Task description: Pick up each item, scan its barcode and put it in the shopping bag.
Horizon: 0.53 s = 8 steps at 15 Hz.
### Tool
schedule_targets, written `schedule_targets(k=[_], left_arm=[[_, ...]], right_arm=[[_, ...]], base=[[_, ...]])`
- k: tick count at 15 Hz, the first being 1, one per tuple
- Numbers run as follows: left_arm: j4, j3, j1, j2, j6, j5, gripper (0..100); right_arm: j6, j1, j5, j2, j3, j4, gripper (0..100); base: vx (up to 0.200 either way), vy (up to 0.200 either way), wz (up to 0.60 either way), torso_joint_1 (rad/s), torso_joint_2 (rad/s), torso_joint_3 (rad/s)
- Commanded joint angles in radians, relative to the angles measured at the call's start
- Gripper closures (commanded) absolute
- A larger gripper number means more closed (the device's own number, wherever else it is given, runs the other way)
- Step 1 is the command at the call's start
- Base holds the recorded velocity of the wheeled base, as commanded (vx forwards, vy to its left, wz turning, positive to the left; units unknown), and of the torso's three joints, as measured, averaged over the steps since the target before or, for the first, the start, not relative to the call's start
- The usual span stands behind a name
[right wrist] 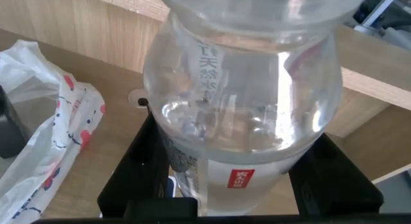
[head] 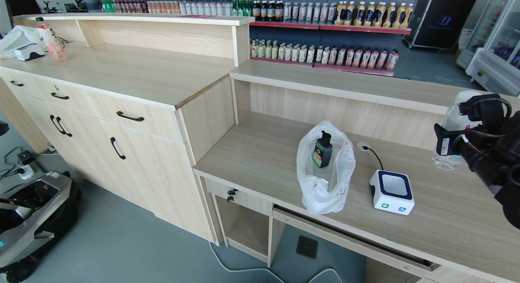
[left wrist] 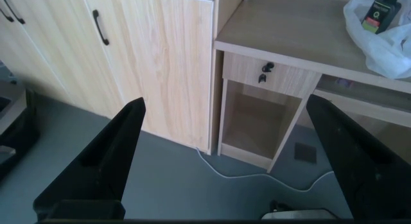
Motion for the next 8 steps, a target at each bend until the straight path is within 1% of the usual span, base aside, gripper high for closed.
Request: schedule_targets(k=[1,2,6,8], left_arm=[[-0.001,0.000,0.000,0.000,0.001,0.000,0],[-0.001,0.000,0.000,0.000,0.001,0.000,0],[0.001,0.000,0.000,0.000,0.000,0.000,0],[-0.001,0.000,0.000,0.000,0.000,0.000,0]], right_arm=[[-0.007,0.000,-0.001,0.003,0.004,0.000,100],[-0.007,0.000,-0.001,0.003,0.004,0.000,100],[-0.010,0.021,0.078,0.000,0.023,-0.026,100],[-0.004,0.053,0.105,0.010,0.020,-0.049,100]], base=[[0.000,0.000,0.00,0.000,0.00,0.000],[0.000,0.000,0.00,0.000,0.00,0.000],[0.000,0.000,0.60,0.004,0.00,0.006],[0.000,0.000,0.60,0.005,0.00,0.000]])
